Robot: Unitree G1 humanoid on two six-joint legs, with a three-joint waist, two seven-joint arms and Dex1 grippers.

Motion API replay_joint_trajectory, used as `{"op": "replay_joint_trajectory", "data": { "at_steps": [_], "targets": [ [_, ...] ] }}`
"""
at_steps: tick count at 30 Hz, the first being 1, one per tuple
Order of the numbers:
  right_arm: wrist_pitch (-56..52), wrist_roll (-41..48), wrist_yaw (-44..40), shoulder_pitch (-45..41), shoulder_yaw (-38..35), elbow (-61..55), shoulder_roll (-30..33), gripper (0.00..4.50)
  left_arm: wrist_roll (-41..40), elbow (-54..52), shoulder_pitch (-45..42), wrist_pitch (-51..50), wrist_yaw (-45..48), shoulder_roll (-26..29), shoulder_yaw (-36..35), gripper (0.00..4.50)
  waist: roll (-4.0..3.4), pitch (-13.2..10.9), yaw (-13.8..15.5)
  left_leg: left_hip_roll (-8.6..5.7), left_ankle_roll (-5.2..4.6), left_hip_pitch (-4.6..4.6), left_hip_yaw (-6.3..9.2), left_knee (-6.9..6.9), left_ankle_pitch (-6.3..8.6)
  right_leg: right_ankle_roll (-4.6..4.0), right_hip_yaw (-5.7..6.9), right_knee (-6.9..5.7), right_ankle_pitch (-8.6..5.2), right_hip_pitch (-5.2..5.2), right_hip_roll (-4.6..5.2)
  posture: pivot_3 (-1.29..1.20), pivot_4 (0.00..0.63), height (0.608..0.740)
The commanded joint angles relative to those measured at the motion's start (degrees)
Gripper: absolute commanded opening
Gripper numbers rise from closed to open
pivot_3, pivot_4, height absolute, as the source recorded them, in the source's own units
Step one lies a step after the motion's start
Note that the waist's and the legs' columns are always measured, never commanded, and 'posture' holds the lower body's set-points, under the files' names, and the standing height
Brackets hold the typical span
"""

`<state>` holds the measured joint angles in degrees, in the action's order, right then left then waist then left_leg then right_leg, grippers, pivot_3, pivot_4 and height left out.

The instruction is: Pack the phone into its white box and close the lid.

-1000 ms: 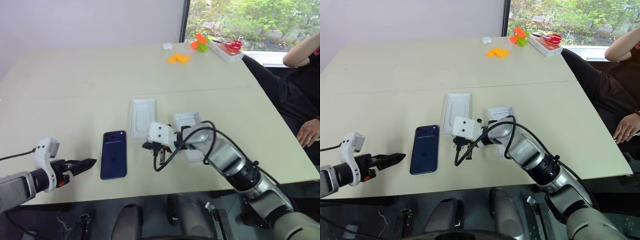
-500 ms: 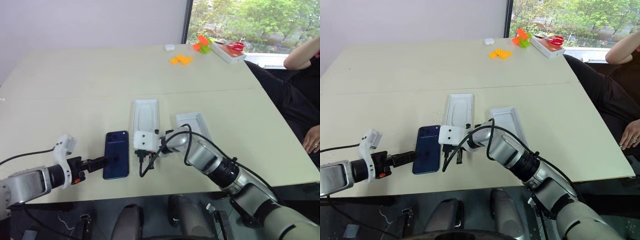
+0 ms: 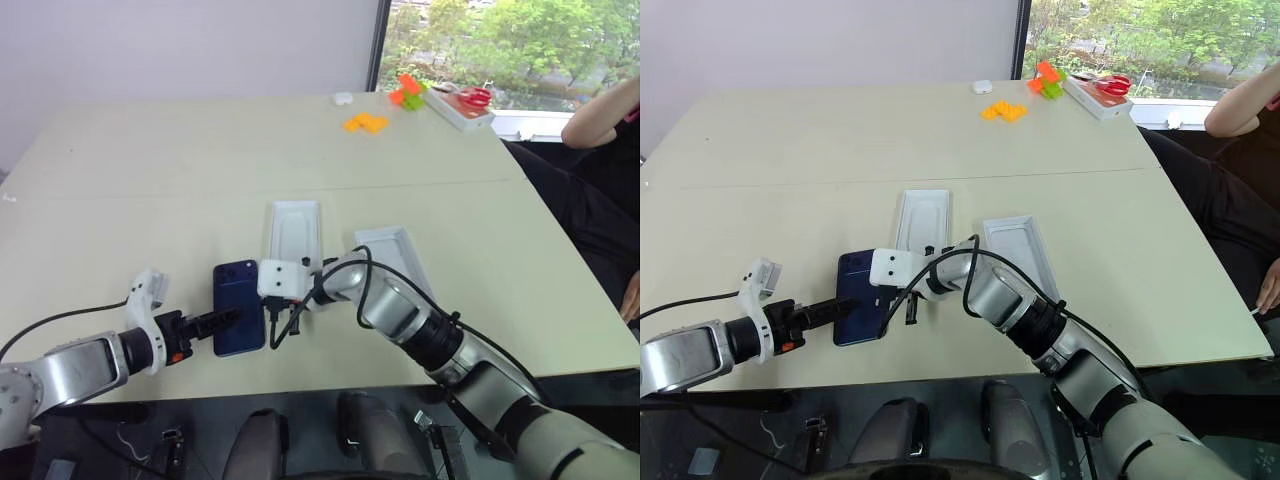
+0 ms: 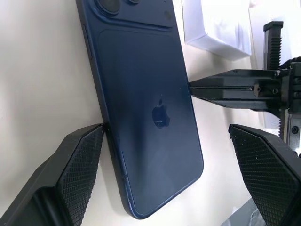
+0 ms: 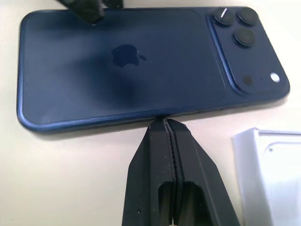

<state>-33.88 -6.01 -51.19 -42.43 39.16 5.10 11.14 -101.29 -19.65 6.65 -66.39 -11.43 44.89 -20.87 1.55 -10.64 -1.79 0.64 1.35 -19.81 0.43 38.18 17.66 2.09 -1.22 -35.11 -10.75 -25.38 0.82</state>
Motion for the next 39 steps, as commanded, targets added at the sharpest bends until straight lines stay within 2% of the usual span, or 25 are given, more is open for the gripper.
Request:
{"op": "replay_joint_trajectory", "data": {
  "at_steps": [1,9,15,23,29,34,39],
  "targets": [
    [0.4,0.1,0.1,0.0,0.2,0.1,-2.2,0.0,-5.3,-1.8,0.2,1.8,-0.1,-0.4,5.7,4.45,0.0,0.0,0.3,0.0,0.0,0.0,0.0,0.0,0.0,0.01,0.0,0.0,0.0,0.0,0.0,0.0,0.15,0.739],
    [0.2,-0.2,0.0,0.4,-0.5,0.3,-2.5,0.0,-9.2,-1.9,0.5,7.0,-1.3,0.3,6.2,4.45,0.0,0.0,0.9,-0.04,0.01,-0.02,-0.04,-0.01,0.0,0.02,-0.01,0.05,-0.03,-0.02,0.0,0.0,0.15,0.739],
    [-0.1,-0.2,-0.1,0.6,-0.7,0.4,-2.7,0.0,-9.2,0.5,0.6,10.1,-4.1,0.8,6.4,4.45,-0.01,0.0,0.9,-0.03,0.0,-0.05,-0.05,-0.02,0.0,0.03,0.0,0.06,-0.04,-0.04,-0.01,0.0,0.15,0.739],
    [0.1,-0.4,-0.9,0.4,-0.8,0.9,-3.0,0.0,-9.8,1.4,-0.1,10.1,-3.6,2.2,6.8,4.45,-0.01,0.0,0.7,-0.03,0.01,-0.04,-0.06,-0.05,0.01,0.04,0.01,0.07,-0.05,-0.06,-0.06,0.0,0.15,0.739],
    [0.4,-0.4,-1.3,0.0,-0.7,1.7,-3.8,0.0,-11.3,-0.4,-2.7,11.6,-5.0,1.0,9.7,4.45,0.0,0.0,0.8,-0.03,0.01,-0.05,-0.06,-0.06,0.01,0.04,0.03,0.11,-0.06,-0.05,-0.05,0.0,0.15,0.739],
    [-0.4,-0.5,-1.2,0.2,-1.3,2.0,-4.2,0.0,-11.7,-0.2,-4.5,14.4,-5.2,-1.9,9.2,4.45,0.03,0.0,0.1,0.05,0.01,-0.33,-0.05,-0.11,0.01,0.03,0.02,0.15,-0.04,-0.32,-0.13,0.0,0.15,0.739],
    [-0.2,-0.7,-1.2,0.1,-1.6,2.3,-4.2,0.0,-11.7,-0.4,-4.6,14.0,-6.2,-0.7,10.5,4.45,0.04,0.0,-0.3,0.04,0.02,-0.57,-0.06,-0.11,0.0,-0.16,0.04,0.05,0.09,-0.59,-0.17,0.0,0.15,0.739]
  ]
}}
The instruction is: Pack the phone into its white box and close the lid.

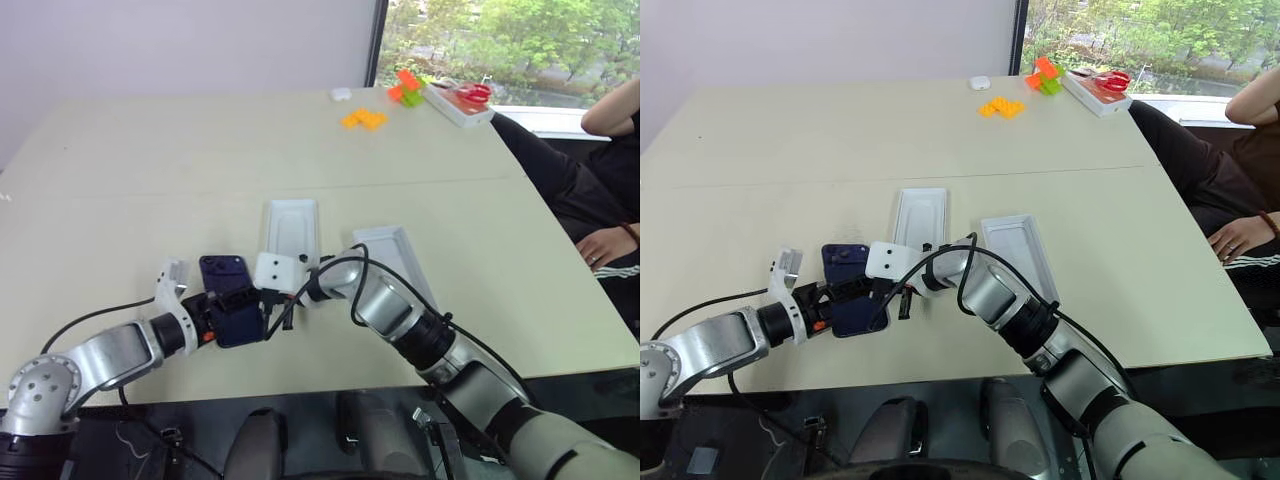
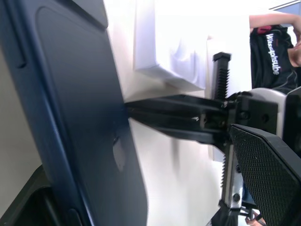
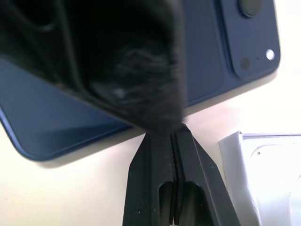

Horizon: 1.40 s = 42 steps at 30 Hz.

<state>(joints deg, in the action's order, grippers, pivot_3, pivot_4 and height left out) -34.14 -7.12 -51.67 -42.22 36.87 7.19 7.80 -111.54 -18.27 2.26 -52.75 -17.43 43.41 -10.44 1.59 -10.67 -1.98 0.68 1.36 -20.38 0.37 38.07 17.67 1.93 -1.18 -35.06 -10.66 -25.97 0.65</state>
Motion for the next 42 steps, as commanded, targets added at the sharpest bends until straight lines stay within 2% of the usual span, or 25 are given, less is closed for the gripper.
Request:
{"op": "replay_joint_trajectory", "data": {
  "at_steps": [1,12,15,20,30,33,34,38,42],
  "targets": [
    [0.1,0.4,-0.7,-0.1,0.7,0.2,-0.9,0.0,-1.4,-1.7,0.0,0.4,-0.2,1.0,0.1,4.45,0.01,0.0,-0.2,0.0,0.0,0.0,0.0,0.0,0.0,0.01,0.0,0.0,-0.01,0.0,0.0,0.0,0.15,0.739],
    [-0.2,0.3,-0.4,-0.1,0.4,0.2,-0.9,0.0,-0.7,0.5,4.0,1.0,0.4,4.4,-4.0,4.45,0.02,0.0,-0.5,0.02,0.0,0.0,0.01,0.0,0.0,0.17,-0.04,0.0,-0.12,-0.05,0.01,0.0,0.15,0.739],
    [-0.1,0.2,-0.4,-0.1,0.5,0.1,-0.8,0.0,-0.8,0.5,4.3,1.1,0.7,4.6,-4.0,3.56,0.01,0.0,-0.6,0.02,0.0,0.0,0.0,0.0,0.0,0.17,-0.04,0.0,-0.12,-0.06,0.01,0.0,0.15,0.739],
    [-0.2,0.1,-0.4,0.0,0.5,0.0,-0.8,0.0,-0.5,0.3,4.3,1.2,0.8,4.4,-3.6,1.06,0.02,0.0,-0.5,0.03,0.0,-0.06,0.0,0.0,0.0,0.17,-0.05,0.0,-0.12,-0.12,0.01,0.0,0.15,0.739],
    [0.1,-0.3,0.0,-0.1,0.4,-0.1,-0.4,0.0,-1.4,0.0,5.7,2.7,1.5,3.2,-6.0,1.06,0.02,0.0,-0.5,0.03,0.0,-0.08,0.0,0.0,0.0,0.17,-0.06,0.0,-0.12,-0.17,0.01,0.0,0.15,0.739],
    [-0.1,-0.2,0.0,-0.6,-0.4,-0.4,0.0,0.0,-1.5,-0.2,6.2,3.0,1.6,2.7,-6.7,0.15,0.03,0.0,-0.5,0.04,0.0,-0.1,-0.01,0.0,0.0,0.17,-0.05,0.0,-0.12,-0.2,0.02,0.0,0.15,0.739],
    [-0.7,0.1,-0.1,-0.7,-0.9,-0.9,0.3,0.0,-1.5,-0.3,6.3,3.0,1.6,2.7,-6.8,0.01,0.03,0.0,-0.5,0.04,0.0,-0.09,-0.01,0.0,0.0,0.17,-0.05,0.0,-0.12,-0.19,0.02,0.0,0.15,0.739],
    [-2.1,0.6,-1.2,0.0,-2.3,-5.6,3.5,0.0,-1.5,-1.5,7.0,3.5,1.5,2.8,-7.4,0.01,0.04,-0.1,-0.5,0.03,0.0,-0.13,-0.02,0.0,0.0,0.17,-0.06,0.0,-0.12,-0.24,0.01,0.0,0.15,0.739],
    [-3.1,2.4,-3.8,1.1,-4.0,-13.8,9.2,0.0,-1.5,-2.6,8.0,4.7,3.2,1.8,-10.9,0.01,0.14,-0.1,-0.4,0.02,0.0,-0.29,-0.03,0.0,0.0,0.17,-0.06,0.02,-0.12,-0.36,0.07,0.0,0.15,0.739]
  ]
}}
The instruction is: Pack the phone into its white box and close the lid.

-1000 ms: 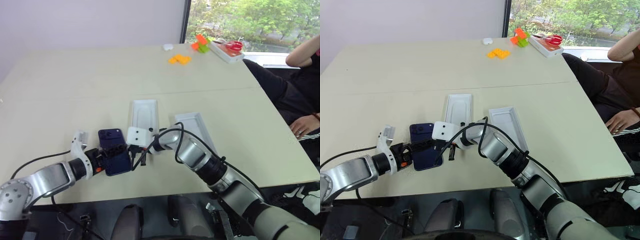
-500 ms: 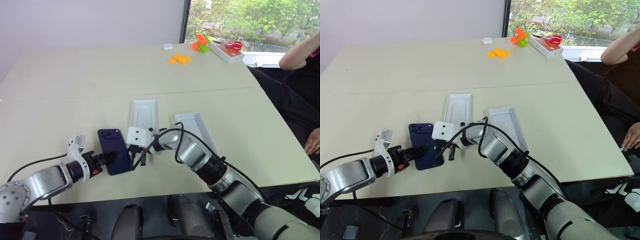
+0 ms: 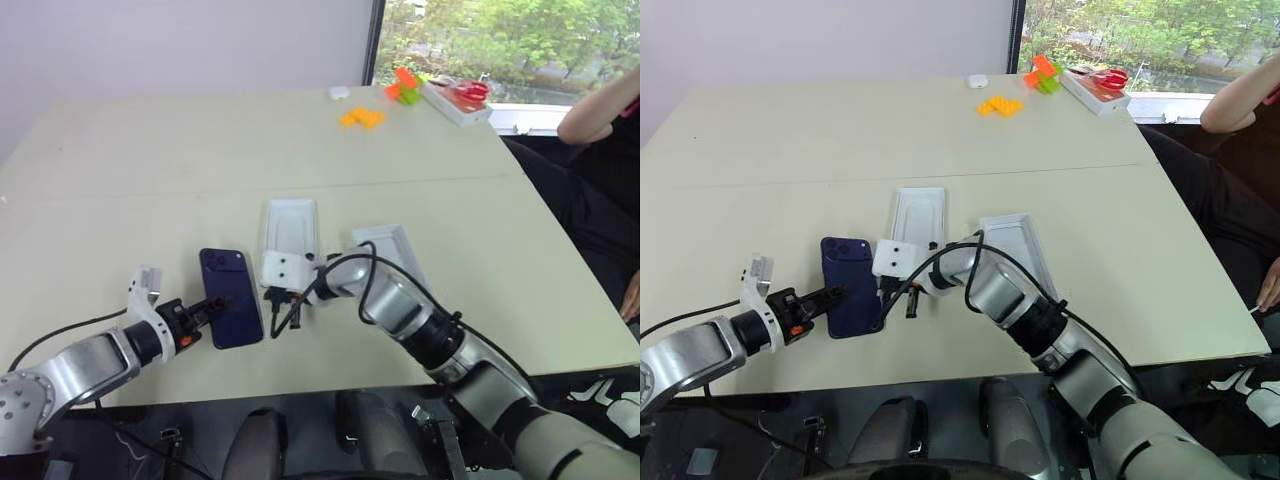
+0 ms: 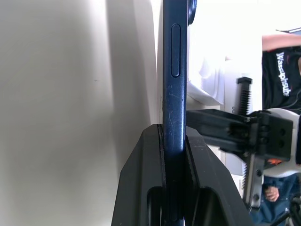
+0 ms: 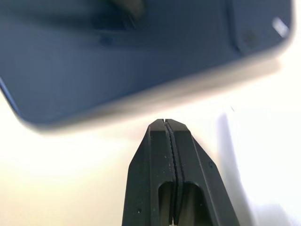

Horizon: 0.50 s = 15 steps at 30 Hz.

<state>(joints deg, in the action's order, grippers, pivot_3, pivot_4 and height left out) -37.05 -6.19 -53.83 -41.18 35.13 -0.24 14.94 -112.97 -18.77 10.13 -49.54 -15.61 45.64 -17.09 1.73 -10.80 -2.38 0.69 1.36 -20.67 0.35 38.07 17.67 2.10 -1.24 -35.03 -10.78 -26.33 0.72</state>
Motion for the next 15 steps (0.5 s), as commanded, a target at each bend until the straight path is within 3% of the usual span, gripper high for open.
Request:
{"op": "replay_joint_trajectory", "data": {
  "at_steps": [1,7,14,15],
  "targets": [
    [-0.1,1.8,-2.2,0.3,-2.7,-8.2,3.4,0.0,0.0,-2.2,0.3,1.9,1.8,-0.8,-5.7,0.01,0.0,0.0,0.0,0.0,0.0,-0.02,0.0,0.0,0.0,0.0,0.0,0.0,0.0,-0.02,0.01,0.0,0.15,0.739],
    [-0.1,4.4,-3.6,-1.4,-6.7,-13.1,7.7,0.0,0.0,-0.8,-0.3,1.8,2.6,-0.6,-10.6,0.01,0.04,0.0,-0.1,0.04,0.0,-0.16,-0.02,-0.01,0.0,0.0,0.06,0.0,0.0,-0.17,-0.13,0.0,0.15,0.739],
    [1.8,4.0,-0.5,-5.1,-7.2,-4.8,4.7,0.0,0.3,0.0,-2.0,1.3,2.1,0.6,-8.0,0.01,0.1,-0.1,-0.1,0.02,0.02,-0.15,-0.05,0.0,-0.02,-0.03,0.05,-0.01,0.02,-0.15,-0.12,0.0,0.15,0.739],
    [1.9,4.2,-0.6,-5.3,-7.1,-4.0,4.3,0.52,0.6,0.0,-2.2,1.2,2.3,0.6,-7.6,0.0,0.09,-0.1,0.0,0.02,0.02,-0.16,-0.05,0.0,-0.02,-0.04,0.05,-0.01,0.02,-0.15,-0.11,0.0,0.15,0.739]
  ]
}}
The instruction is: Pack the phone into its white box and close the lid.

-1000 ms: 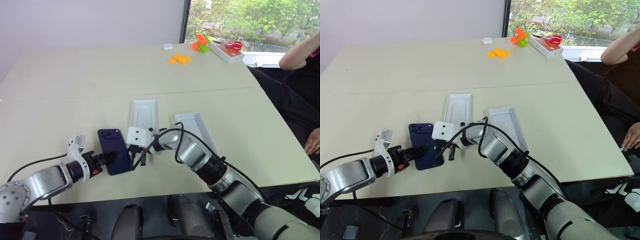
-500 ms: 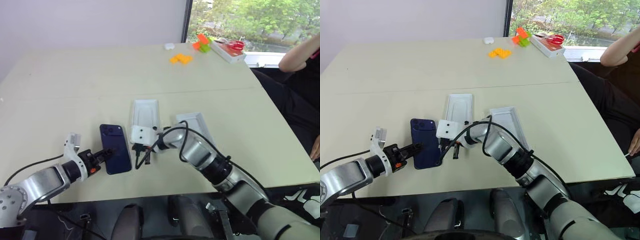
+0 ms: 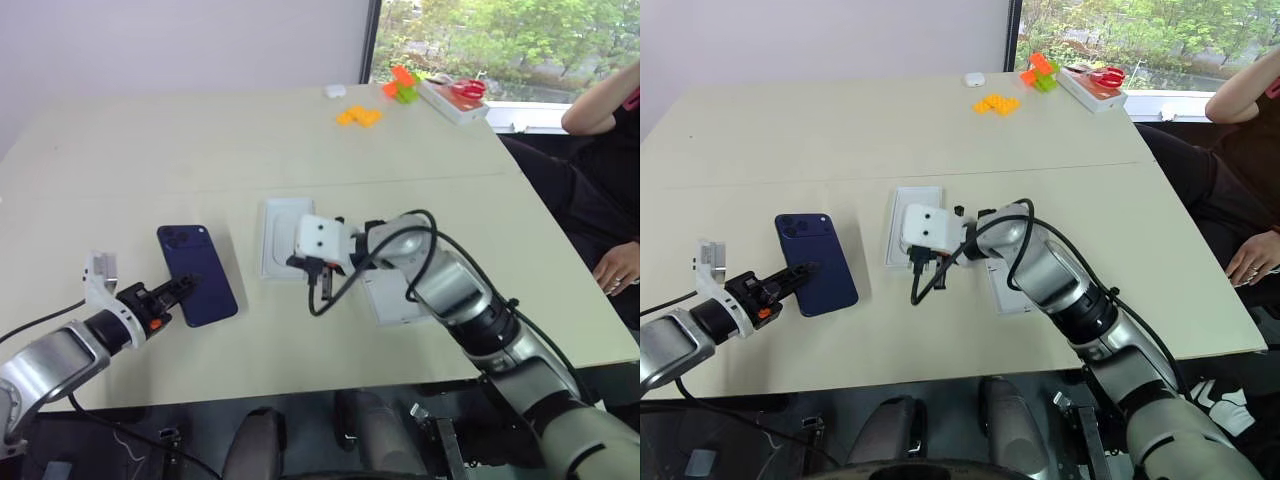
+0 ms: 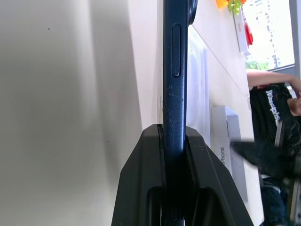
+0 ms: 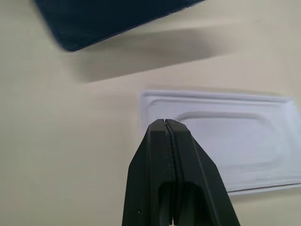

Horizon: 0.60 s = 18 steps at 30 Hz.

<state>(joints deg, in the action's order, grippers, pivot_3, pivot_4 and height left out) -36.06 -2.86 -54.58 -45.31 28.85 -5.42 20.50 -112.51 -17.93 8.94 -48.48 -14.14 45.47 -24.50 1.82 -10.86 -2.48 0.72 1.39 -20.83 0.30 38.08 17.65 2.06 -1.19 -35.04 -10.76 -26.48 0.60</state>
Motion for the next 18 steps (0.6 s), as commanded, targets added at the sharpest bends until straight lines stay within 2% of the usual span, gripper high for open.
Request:
{"op": "replay_joint_trajectory", "data": {
  "at_steps": [1,4,18],
  "targets": [
    [1.5,0.5,0.3,-1.2,-0.3,1.9,-1.5,0.75,0.4,-1.0,-1.2,0.0,1.0,0.7,0.2,0.0,-0.01,0.0,0.1,0.0,0.0,-0.02,0.0,0.0,0.0,0.0,0.0,0.0,0.0,0.0,0.0,0.0,0.15,0.739],
    [3.5,-0.8,0.7,-1.4,1.0,4.0,-2.2,2.17,1.4,-0.9,-1.5,-0.2,1.6,0.6,1.2,0.0,0.0,0.0,0.1,-0.01,0.0,-0.28,0.01,0.0,0.0,-0.17,0.01,0.02,0.13,-0.19,0.06,0.0,0.15,0.739],
    [6.8,-3.9,-1.4,2.6,5.2,3.9,0.3,2.17,2.5,-1.0,-0.4,-0.2,3.2,0.3,1.3,0.0,-0.01,0.0,0.1,-0.05,0.05,-0.46,0.0,0.03,-0.03,-0.17,0.05,-0.02,0.14,-0.33,0.09,0.0,0.15,0.739]
  ]
}}
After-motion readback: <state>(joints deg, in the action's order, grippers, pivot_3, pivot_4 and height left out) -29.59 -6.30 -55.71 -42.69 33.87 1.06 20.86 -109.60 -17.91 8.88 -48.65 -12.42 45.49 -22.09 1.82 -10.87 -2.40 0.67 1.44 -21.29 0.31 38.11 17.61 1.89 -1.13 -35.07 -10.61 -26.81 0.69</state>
